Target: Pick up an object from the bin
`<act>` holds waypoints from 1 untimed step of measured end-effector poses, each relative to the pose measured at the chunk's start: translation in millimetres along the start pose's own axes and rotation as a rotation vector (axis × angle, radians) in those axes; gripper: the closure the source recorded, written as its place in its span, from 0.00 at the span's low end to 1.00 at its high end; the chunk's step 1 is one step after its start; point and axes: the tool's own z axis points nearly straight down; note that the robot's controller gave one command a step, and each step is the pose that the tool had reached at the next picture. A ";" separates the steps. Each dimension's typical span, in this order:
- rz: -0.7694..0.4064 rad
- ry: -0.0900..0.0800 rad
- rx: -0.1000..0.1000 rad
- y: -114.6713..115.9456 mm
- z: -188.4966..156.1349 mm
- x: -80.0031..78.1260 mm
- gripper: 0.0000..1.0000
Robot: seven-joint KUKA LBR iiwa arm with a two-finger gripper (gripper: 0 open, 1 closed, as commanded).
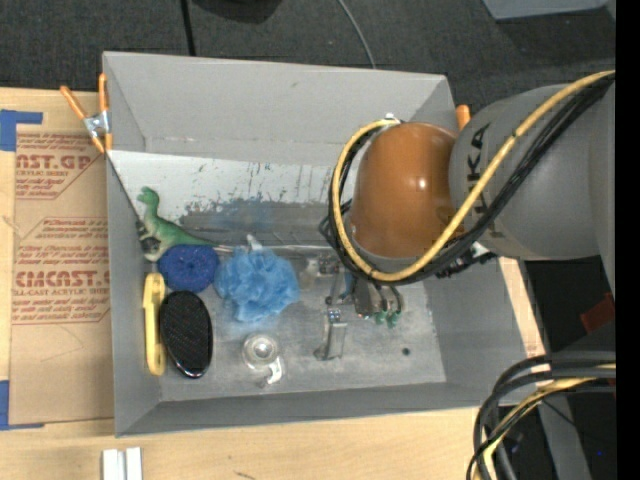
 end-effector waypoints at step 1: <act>0.001 -0.008 -0.001 -0.3 -4.1 -1.8 0.00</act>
Offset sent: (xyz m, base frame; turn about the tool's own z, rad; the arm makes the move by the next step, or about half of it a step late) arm 0.0364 0.0552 -0.0690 0.0068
